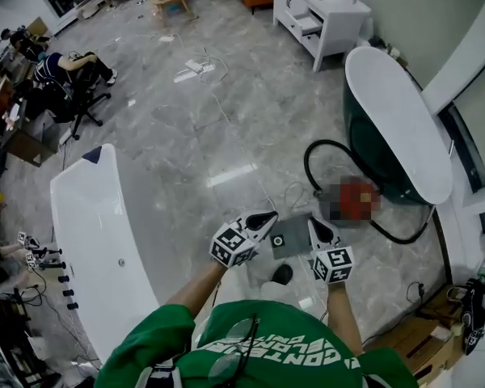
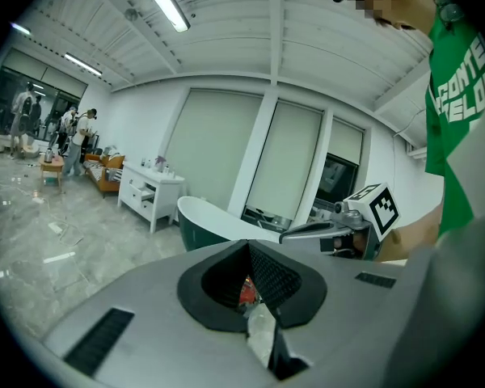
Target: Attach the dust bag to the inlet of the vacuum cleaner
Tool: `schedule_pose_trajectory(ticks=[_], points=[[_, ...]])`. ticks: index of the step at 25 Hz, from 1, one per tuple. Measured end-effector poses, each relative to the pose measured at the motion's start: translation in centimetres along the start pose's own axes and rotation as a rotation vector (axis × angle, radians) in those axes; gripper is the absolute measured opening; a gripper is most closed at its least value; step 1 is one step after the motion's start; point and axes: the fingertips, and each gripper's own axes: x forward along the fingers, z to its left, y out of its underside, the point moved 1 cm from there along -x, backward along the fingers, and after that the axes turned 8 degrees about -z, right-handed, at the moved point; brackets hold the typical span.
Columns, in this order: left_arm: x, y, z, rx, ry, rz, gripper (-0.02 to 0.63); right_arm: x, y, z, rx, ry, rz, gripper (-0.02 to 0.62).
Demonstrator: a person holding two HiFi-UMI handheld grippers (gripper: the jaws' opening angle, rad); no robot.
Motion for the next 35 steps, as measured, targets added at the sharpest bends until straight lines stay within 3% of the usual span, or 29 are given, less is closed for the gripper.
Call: schedule_pose_trajectory(ticks=[10,18,23,29,35], points=[[2.6,4.8,6.9,-0.025,0.04,0.061,0.003,4.8,3.4,-3.4,0.025,0.004,0.028,0.008],[6.0,12.4,12.5,-0.003,0.083,0.101,0.003,8.6,10.8,-8.6,0.022,0.047,0.024,0.009],[9.4,20.0,14.3,0.012,0.146,0.14,0.003,9.6,18.1,-12.7,0.01,0.078,0.03,0.008],[12.8,32.4,17.3,0.036,0.234,0.245,0.003,13.3,29.6,-15.4,-0.001,0.079,0.039,0.009],[16.7,43.0,20.2,0.005,0.299,0.225,0.004,17.0,40.1,-17.4,-0.025,0.039,0.022,0.009]])
